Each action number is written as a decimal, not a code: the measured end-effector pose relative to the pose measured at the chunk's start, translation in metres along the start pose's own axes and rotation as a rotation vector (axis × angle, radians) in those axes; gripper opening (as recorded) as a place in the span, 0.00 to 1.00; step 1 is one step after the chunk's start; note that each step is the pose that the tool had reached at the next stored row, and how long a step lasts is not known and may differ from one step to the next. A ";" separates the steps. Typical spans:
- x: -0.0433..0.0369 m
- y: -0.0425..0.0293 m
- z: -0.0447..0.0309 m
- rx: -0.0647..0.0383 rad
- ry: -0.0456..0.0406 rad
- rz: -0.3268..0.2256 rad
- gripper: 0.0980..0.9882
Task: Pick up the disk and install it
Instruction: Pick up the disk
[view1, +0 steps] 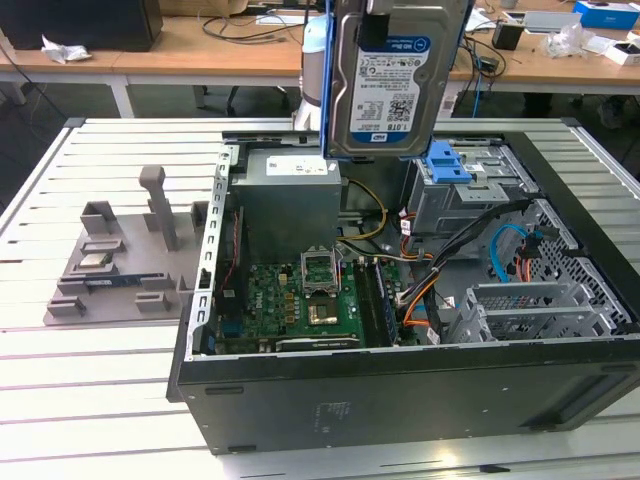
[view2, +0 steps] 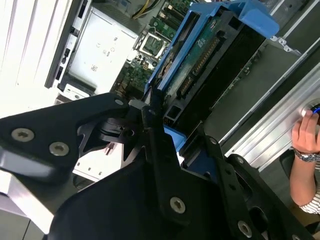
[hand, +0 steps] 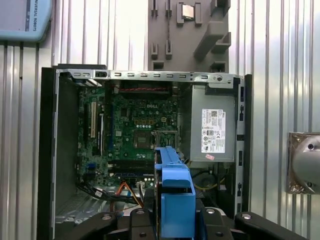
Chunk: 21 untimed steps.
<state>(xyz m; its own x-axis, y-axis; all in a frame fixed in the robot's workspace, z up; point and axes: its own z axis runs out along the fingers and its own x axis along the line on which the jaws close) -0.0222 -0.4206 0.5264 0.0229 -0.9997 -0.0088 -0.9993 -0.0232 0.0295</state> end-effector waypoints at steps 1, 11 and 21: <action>0.0017 0.0000 0.0000 0.000 -0.0001 0.000 0.30; 0.0220 0.0005 0.0003 0.000 -0.0001 0.000 0.30; 0.0428 0.0010 0.0005 0.000 0.0000 0.000 0.30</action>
<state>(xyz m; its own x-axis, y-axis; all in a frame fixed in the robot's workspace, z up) -0.0222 -0.4634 0.5255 0.0229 -0.9997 -0.0088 -0.9993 -0.0232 0.0295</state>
